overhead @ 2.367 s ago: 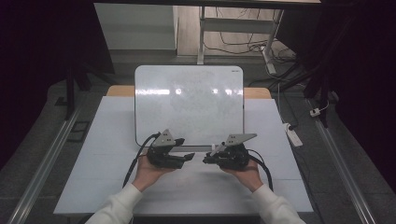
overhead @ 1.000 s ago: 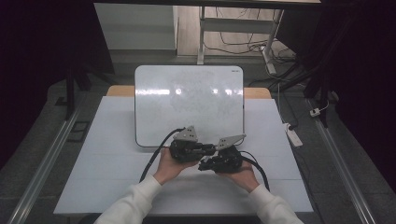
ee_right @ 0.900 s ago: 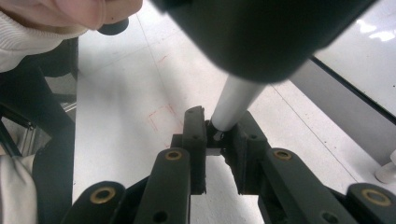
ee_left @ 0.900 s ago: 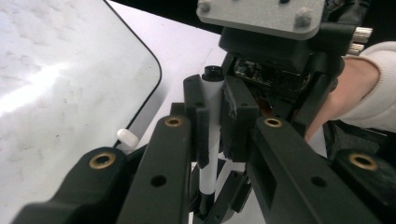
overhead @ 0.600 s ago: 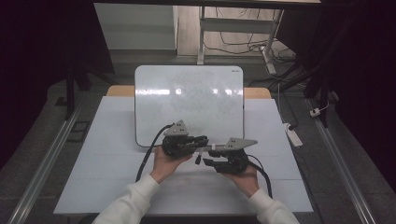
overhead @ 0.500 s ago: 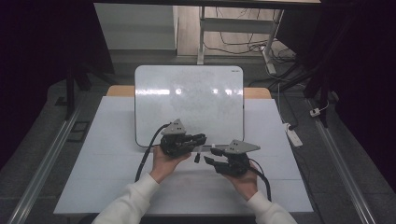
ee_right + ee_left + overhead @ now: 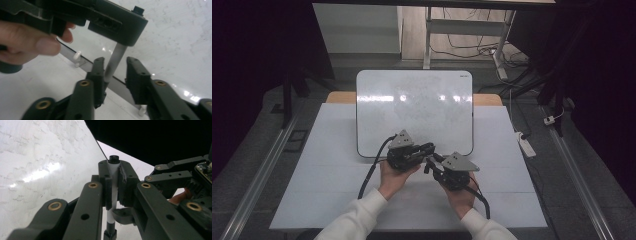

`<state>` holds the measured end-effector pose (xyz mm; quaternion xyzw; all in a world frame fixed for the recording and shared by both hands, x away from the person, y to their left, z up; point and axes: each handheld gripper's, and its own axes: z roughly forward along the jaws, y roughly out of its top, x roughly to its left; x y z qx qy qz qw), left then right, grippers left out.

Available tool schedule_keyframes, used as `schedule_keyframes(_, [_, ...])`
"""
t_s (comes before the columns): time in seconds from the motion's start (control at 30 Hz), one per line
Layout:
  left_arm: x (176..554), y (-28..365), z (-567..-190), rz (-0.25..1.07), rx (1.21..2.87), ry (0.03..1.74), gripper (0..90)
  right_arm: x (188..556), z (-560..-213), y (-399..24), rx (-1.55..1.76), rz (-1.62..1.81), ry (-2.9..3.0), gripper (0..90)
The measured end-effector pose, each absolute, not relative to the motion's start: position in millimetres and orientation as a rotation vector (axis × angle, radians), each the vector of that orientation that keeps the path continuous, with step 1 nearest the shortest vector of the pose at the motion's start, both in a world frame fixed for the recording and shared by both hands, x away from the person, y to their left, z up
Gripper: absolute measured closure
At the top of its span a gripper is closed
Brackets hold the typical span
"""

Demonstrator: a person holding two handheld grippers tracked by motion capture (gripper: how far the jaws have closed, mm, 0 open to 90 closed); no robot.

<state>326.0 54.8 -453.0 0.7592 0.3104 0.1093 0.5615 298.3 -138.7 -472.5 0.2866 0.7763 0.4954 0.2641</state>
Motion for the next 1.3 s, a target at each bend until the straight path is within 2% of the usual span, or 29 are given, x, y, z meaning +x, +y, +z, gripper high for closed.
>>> schedule_keyframes(0.23, [323.1, 51.5, -456.5, 0.251, 1.742, 0.767, 80.7, 301.5, -468.9, -139.8, 0.798, 1.304, 2.086, 77.1])
schedule_keyframes(0.7, [322.6, 51.1, -457.9, 0.230, 1.728, 0.750, 78.9, 305.8, -466.6, -146.5, 0.759, 1.274, 2.091, 80.7])
schedule_keyframes(0.83, [322.5, 61.0, -453.7, 0.249, 1.708, 0.757, 64.0, 307.5, -465.2, -151.1, 0.769, 1.276, 2.091, 80.7])
schedule_keyframes(1.0, [318.2, 88.6, -449.6, 0.306, 1.756, 0.781, 50.0, 314.6, -456.1, -164.2, 0.801, 1.306, 2.066, 80.8])
schedule_keyframes(1.3, [293.4, 151.5, -466.8, 0.366, 1.873, 0.892, 38.9, 341.9, -415.2, -196.6, 0.890, 1.384, 1.960, 80.7])
